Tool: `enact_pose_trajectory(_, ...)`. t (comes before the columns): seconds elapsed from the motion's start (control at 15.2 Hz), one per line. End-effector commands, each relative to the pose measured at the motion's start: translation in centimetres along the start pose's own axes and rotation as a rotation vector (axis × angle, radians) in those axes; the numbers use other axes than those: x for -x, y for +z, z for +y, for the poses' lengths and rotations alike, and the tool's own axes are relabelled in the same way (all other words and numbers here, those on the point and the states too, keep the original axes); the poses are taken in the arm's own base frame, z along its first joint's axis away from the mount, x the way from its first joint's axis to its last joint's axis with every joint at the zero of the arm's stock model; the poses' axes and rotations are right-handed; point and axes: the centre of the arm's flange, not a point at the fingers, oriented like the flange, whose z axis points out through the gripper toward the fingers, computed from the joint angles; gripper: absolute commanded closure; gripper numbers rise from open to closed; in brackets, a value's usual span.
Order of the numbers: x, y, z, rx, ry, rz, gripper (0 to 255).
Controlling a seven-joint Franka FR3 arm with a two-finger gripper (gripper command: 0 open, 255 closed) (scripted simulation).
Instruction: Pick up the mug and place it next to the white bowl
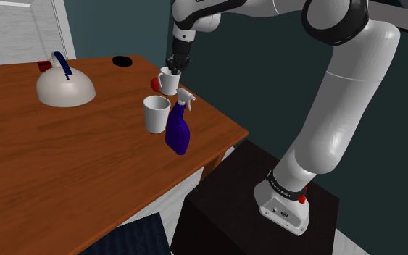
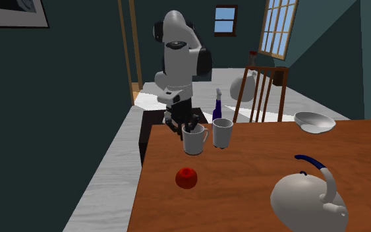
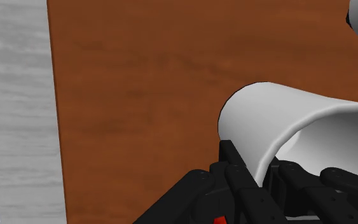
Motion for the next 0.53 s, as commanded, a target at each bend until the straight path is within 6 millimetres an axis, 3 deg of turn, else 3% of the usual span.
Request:
enact_pose_trajectory(0.0,0.1,-1.1,0.0,0.0,0.0,0.0,255)
enact_pose_trajectory(0.46,0.0,-4.8,-0.2,0.0,0.0,0.0,255)
